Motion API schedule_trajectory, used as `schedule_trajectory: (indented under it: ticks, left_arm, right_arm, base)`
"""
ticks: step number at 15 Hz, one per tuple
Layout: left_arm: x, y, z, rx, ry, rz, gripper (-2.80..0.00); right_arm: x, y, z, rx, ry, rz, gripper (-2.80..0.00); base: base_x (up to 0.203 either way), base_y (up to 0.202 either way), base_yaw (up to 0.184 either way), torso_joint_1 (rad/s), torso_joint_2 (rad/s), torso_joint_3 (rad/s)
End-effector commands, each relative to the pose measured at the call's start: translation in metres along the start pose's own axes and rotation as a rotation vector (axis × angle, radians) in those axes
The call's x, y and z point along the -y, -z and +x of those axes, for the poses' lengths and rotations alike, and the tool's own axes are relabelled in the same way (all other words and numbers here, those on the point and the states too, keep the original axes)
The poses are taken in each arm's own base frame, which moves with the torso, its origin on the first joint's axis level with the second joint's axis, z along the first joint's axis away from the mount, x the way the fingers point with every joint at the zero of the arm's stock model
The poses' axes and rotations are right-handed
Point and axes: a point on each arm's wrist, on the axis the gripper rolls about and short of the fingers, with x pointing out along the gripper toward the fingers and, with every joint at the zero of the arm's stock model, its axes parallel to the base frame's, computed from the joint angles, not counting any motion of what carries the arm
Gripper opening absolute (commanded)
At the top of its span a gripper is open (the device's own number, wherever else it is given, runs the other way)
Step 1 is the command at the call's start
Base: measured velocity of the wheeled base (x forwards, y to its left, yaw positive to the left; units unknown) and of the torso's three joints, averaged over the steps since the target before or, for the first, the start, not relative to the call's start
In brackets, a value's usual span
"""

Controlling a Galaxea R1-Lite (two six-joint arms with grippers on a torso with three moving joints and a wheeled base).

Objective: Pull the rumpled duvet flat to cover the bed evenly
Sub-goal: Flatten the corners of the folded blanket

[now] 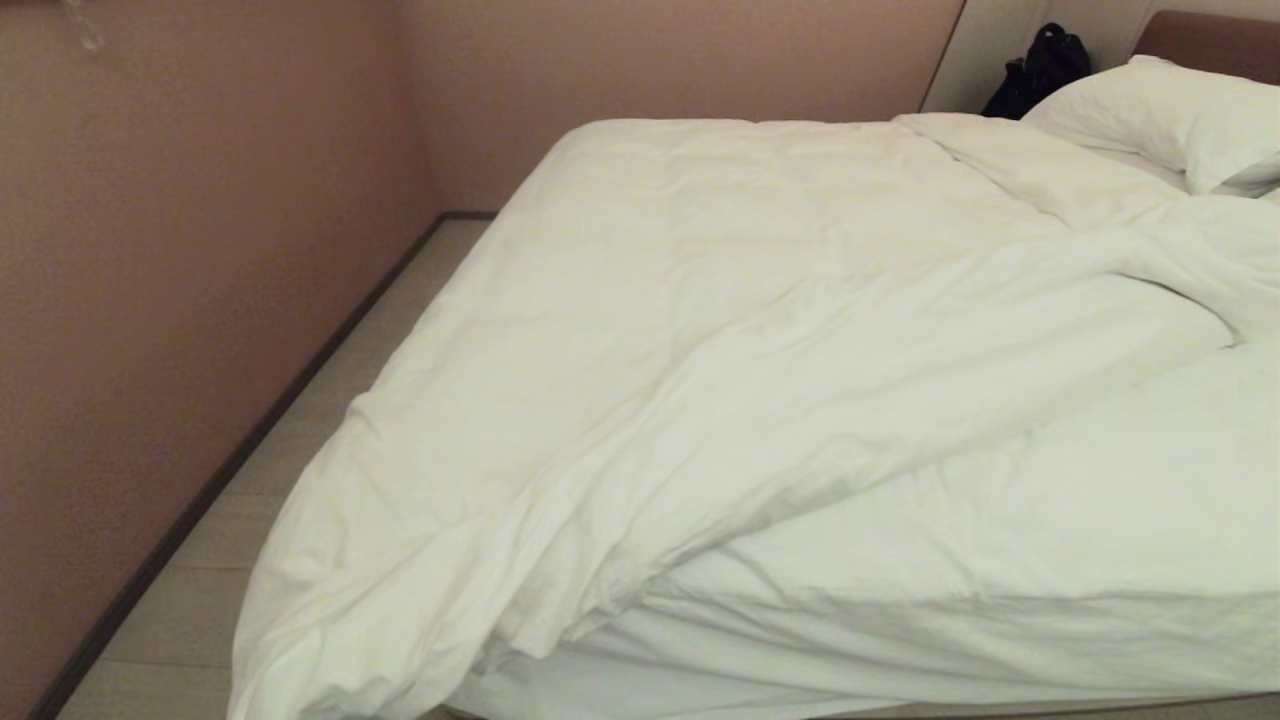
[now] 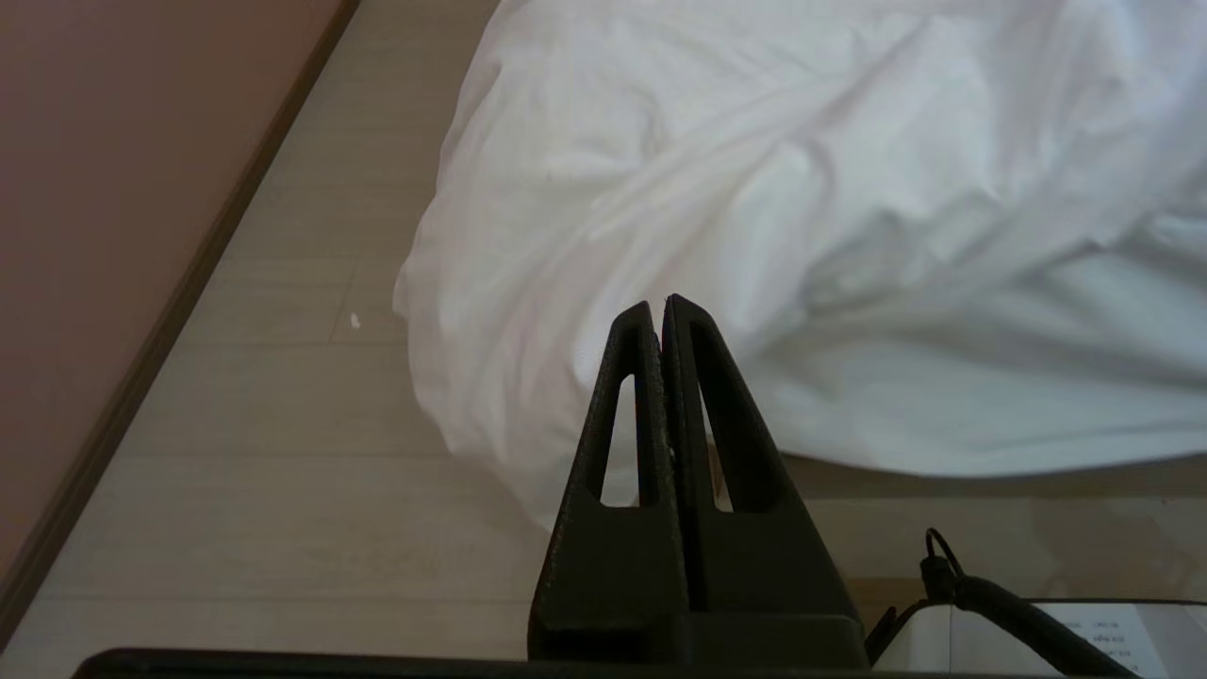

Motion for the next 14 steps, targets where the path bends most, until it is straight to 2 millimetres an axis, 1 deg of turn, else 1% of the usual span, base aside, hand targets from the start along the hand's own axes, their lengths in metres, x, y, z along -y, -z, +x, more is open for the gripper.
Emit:
schedule_trajectory:
  ticks: [1, 3, 14]
  left_arm:
    - [0.0000, 0.0001, 0.0000, 0.000, -0.001, 0.001, -2.80]
    - [0.0000, 0.0001, 0.0000, 0.000, 0.000, -0.001, -2.80]
    - [0.0000, 0.0001, 0.0000, 0.000, -0.002, 0.004, -2.80]
  right_arm:
    - [0.0000, 0.0000, 0.0001, -0.002, -0.001, 0.000, -2.80]
    - [0.0000, 0.0000, 0.0001, -0.002, -0.001, 0.000, -2.80]
    - [0.0000, 0.0000, 0.0001, -0.002, -0.001, 0.000, -2.80]
  base:
    - [-0.187, 0.000, 0.001, 0.002, 0.01, -0.002]
    - [-0.109, 0.000, 0.002, -0.002, 0.00, 0.005]
    - [0.000, 0.000, 0.000, 0.000, 0.00, 0.000]
